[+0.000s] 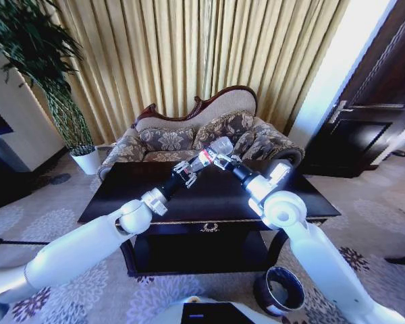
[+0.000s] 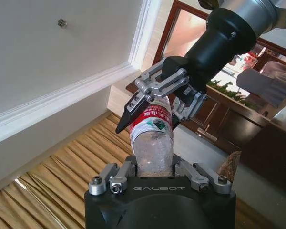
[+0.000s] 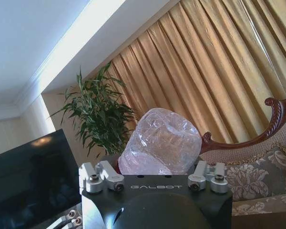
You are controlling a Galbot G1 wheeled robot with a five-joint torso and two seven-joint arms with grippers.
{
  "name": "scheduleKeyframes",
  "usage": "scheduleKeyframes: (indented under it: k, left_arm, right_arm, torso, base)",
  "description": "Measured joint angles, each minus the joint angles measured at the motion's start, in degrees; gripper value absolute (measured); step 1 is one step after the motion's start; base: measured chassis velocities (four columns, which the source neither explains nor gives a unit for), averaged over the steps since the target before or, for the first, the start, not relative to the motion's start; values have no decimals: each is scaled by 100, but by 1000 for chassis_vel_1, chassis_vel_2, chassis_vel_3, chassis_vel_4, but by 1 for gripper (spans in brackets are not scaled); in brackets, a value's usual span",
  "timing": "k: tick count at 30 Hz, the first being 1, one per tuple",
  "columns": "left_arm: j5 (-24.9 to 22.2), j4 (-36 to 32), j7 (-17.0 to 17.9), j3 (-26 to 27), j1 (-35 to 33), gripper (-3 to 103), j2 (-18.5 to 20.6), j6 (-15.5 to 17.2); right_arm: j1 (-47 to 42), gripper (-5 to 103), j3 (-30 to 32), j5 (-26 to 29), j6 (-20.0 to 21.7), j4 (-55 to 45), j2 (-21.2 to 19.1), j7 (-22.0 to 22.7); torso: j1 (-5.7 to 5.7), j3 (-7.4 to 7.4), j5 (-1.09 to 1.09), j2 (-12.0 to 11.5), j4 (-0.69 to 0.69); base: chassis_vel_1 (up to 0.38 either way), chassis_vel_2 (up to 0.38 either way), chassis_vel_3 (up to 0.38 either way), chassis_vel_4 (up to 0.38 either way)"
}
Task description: Move to the front of the table and place the trash on the table into the trash bin.
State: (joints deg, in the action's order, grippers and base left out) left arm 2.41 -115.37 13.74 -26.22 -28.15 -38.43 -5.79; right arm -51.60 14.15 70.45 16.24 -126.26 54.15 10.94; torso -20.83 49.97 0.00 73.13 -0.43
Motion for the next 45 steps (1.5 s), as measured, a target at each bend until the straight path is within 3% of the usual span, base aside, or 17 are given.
scheduleKeyframes:
  k: [1, 4, 5, 10, 13, 16, 18, 26, 28, 33, 35, 36, 37, 39, 42, 43, 45]
  left_arm:
    - [-4, -12, -8, -2, -10, 30, 2, 14]
    - [-6, -25, -17, -3, -25, 30, 2, 28]
    - [-8, -38, -18, -6, -50, 30, -2, 59]
    - [-15, -76, -103, -73, -72, 35, -32, 105]
    - [-10, -87, -144, -94, -71, 52, -55, 133]
    - [-4, -89, -157, -94, -102, 57, -48, 135]
    - [50, -44, -169, -64, -179, 68, -22, 122]
    - [-202, 154, -131, 401, -521, 98, 39, 11]
    - [-269, 161, -68, 526, -650, 98, 53, 0]
    - [-1065, 83, 285, 1272, -1254, 100, 69, 418]
    - [-1729, 115, 434, 2326, -1744, 100, -145, 959]
    - [-1729, 115, 434, 2326, -1744, 100, -145, 959]
    - [-2017, 251, 602, 2856, -1975, 100, -269, 1101]
    - [-2128, 326, 693, 3089, -2080, 100, -302, 1119]
    - [-2374, 583, 981, 4039, -2659, 100, -342, 975]
    - [-2374, 583, 981, 4039, -2659, 100, -342, 975]
    - [-2396, 617, 993, 4842, -3225, 100, -373, 772]
  right_arm:
    - [-12, 70, 16, 1, 1, -10, -11, -2]
    - [-24, 70, 38, 3, 2, -20, -23, -7]
    - [-41, 59, 69, 6, 2, -32, -37, -14]
    - [-96, 49, 136, 5, 0, -37, -66, -32]
    - [-131, 39, 185, -7, -11, -38, -101, -115]
    - [-134, 36, 212, -20, -17, -16, -106, -145]
    - [-134, 30, 268, -28, -26, 40, -110, -150]
    - [-90, 28, 575, -375, -91, 633, -158, -150]
    - [-78, 28, 616, -547, -146, 764, -172, -148]
    - [-146, 28, 778, -1204, -187, 1090, -282, -64]
    - [-380, 28, 917, -1653, -166, 1200, -307, 151]
    - [-380, 28, 917, -1653, -166, 1200, -307, 151]
    - [-640, 28, 1002, -2058, -156, 1262, -268, 229]
    - [-801, 28, 1047, -2309, -167, 1299, -233, 250]
    - [-1396, 28, 1258, -2976, -339, 1345, -66, 267]
    - [-1396, 28, 1258, -2976, -339, 1345, -66, 267]
    - [-1662, 28, 1440, -3317, -420, 1225, -9, 268]
  torso:
    - [0, 0, 0, 0, 0]
    - [0, 0, 0, 0, 0]
    - [0, 0, 0, 0, 0]
    - [0, 0, 0, 0, 0]
    - [0, 0, 1, 0, -1]
    - [0, 0, 1, 0, -1]
    - [0, 0, 0, 0, 0]
    - [0, 0, 2, 0, -1]
    - [0, 0, 0, 0, -1]
    - [0, 0, 0, 0, 1]
    - [0, 0, 0, 1, 2]
    - [0, 0, 0, 1, 2]
    - [0, 0, -1, 0, -1]
    - [0, 0, 0, 0, -1]
    - [0, 0, 0, 0, -2]
    - [0, 0, 0, 0, -2]
    - [0, 0, 0, 1, 1]
  base:
    - [0, 0, 0, 0]
    - [0, 0, 0, 0]
    - [0, 0, 0, 0]
    - [0, 0, 0, 0]
    - [0, 0, 0, 0]
    - [0, 0, 0, 0]
    - [0, 0, 0, 0]
    - [0, 0, 0, 0]
    - [0, 0, 0, 0]
    - [0, 0, 0, 0]
    - [0, 0, 0, 0]
    - [0, 0, 0, 0]
    - [0, 0, 0, 0]
    - [0, 0, 0, 0]
    - [0, 0, 0, 0]
    - [0, 0, 0, 0]
    - [0, 0, 0, 0]
